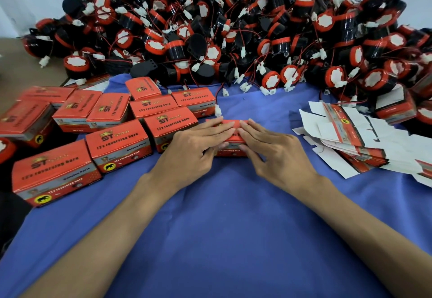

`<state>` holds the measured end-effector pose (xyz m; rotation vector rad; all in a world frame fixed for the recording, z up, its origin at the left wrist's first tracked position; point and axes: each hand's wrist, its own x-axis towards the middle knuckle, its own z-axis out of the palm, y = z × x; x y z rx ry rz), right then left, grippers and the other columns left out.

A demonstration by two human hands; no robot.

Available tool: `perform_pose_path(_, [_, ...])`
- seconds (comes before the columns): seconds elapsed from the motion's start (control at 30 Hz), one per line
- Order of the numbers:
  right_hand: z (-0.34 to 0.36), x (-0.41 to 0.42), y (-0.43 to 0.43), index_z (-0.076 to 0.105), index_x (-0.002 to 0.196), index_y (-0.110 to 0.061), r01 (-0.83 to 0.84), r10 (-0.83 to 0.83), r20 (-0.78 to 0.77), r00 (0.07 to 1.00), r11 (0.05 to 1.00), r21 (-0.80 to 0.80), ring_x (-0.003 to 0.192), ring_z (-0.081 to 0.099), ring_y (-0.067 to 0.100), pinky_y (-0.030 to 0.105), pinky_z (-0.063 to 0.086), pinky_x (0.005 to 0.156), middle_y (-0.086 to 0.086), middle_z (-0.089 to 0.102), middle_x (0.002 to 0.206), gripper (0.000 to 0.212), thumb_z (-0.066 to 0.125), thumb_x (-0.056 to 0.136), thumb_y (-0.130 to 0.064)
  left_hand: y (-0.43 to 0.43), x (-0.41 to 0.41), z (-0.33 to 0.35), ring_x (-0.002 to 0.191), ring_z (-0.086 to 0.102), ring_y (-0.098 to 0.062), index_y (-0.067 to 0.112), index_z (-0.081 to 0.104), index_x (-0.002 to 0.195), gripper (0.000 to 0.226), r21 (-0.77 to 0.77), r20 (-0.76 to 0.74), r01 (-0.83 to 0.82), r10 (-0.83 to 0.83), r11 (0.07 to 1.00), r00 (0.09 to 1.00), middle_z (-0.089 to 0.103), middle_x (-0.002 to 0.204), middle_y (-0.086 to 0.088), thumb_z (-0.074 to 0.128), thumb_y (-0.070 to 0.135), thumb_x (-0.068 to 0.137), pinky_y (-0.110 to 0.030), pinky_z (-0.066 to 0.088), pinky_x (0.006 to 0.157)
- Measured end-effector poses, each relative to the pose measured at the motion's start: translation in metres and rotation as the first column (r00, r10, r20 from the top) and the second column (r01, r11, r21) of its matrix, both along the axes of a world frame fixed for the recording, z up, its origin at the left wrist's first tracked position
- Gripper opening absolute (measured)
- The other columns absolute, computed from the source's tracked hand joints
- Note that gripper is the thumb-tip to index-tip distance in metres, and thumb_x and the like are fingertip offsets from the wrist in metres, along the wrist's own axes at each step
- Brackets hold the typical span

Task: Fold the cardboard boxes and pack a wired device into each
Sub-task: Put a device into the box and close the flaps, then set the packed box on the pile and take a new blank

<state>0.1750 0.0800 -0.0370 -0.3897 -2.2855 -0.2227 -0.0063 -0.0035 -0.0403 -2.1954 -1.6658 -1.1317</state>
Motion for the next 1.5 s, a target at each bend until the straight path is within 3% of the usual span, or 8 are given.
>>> perform_pose_path(0.33, [-0.006,-0.001,0.002,0.075,0.098,-0.001,-0.048,0.028,-0.153,0.988,0.990,-0.130,0.103,0.067,0.028,0.042,0.059,0.077,0.009,0.072,0.105,0.018,0.072,0.080,-0.006,-0.002,0.003,-0.002,0.146,0.025,-0.014,0.016,0.051,0.138,0.047,-0.146,-0.049,-0.089,0.083,0.985,0.995,0.034,0.155,0.001,0.056,0.034,0.095,-0.031,0.025,0.117])
perform_pose_path(0.53, [0.002,0.006,0.003,0.074,0.086,0.000,-0.033,-0.094,-0.340,0.936,0.936,-0.350,0.075,0.070,0.022,0.034,0.054,0.064,0.007,0.074,0.085,0.035,0.046,0.093,-0.019,-0.008,0.009,0.006,0.104,0.059,-0.027,0.013,0.066,0.122,0.055,0.004,-0.120,-0.119,0.119,0.993,0.986,0.062,0.117,-0.008,0.055,0.055,0.087,-0.040,0.052,0.088])
perform_pose_path(0.73, [0.001,0.000,0.005,0.071,0.084,-0.001,0.261,-0.327,-0.128,0.936,0.891,-0.370,0.083,0.065,0.032,0.041,0.053,0.068,0.011,0.071,0.094,0.017,0.059,0.086,-0.013,-0.010,0.006,0.016,0.114,0.044,-0.030,0.023,0.058,0.126,0.036,0.509,0.019,-0.332,0.376,0.794,0.927,0.053,0.127,-0.019,0.066,0.037,0.093,-0.046,0.042,0.094])
perform_pose_path(0.9, [-0.002,-0.001,0.004,0.061,0.114,-0.009,0.617,-0.588,0.186,0.787,0.754,-0.224,0.138,0.027,0.037,0.055,0.024,0.102,0.020,0.028,0.151,0.038,0.061,0.082,-0.030,-0.009,-0.001,0.015,0.126,0.025,-0.027,0.021,0.066,0.123,0.048,0.409,0.184,-0.664,0.656,0.626,0.732,0.035,0.141,-0.024,0.058,-0.005,0.084,-0.056,0.029,0.096])
perform_pose_path(1.0, [-0.002,-0.001,0.007,0.049,0.123,-0.010,0.765,-0.662,0.395,0.636,0.609,-0.210,0.145,-0.008,0.033,0.056,0.011,0.106,0.023,-0.011,0.157,0.051,0.049,0.086,-0.045,-0.009,-0.002,0.011,0.128,0.027,-0.029,0.011,0.069,0.115,0.046,0.434,0.085,-0.606,0.639,0.667,0.765,0.035,0.144,-0.015,0.056,-0.010,0.076,-0.056,0.029,0.096])
perform_pose_path(1.17, [0.000,0.000,0.014,0.053,0.118,-0.004,0.785,-0.561,0.550,0.619,0.446,-0.429,0.146,-0.015,0.028,0.063,0.004,0.109,0.013,-0.014,0.159,0.057,0.042,0.090,-0.052,-0.010,0.005,0.011,0.119,0.043,-0.023,0.018,0.073,0.085,0.022,0.351,-0.126,-0.490,0.559,0.798,0.820,0.063,0.121,-0.003,0.057,0.005,0.076,-0.048,0.023,0.089])
perform_pose_path(1.33, [-0.002,0.006,0.019,0.048,0.127,0.003,0.830,-0.619,0.562,0.548,0.488,-0.271,0.146,-0.017,0.026,0.060,0.001,0.112,0.018,-0.011,0.159,0.071,0.034,0.092,-0.057,-0.010,0.001,0.010,0.130,0.026,-0.026,0.011,0.071,0.102,0.031,0.151,-0.033,-0.663,0.674,0.734,0.738,0.047,0.142,-0.014,0.061,0.017,0.074,-0.048,0.017,0.099])
perform_pose_path(1.5, [0.003,0.023,0.031,0.032,0.141,0.008,0.812,-0.659,0.475,0.583,0.498,-0.305,0.147,-0.004,0.029,0.043,0.011,0.116,0.019,-0.006,0.159,0.081,0.040,0.091,-0.056,-0.009,0.005,0.009,0.128,0.027,-0.028,0.016,0.066,0.106,0.035,0.273,0.025,-0.578,0.595,0.769,0.803,0.042,0.142,-0.016,0.061,0.011,0.072,-0.050,0.022,0.095])
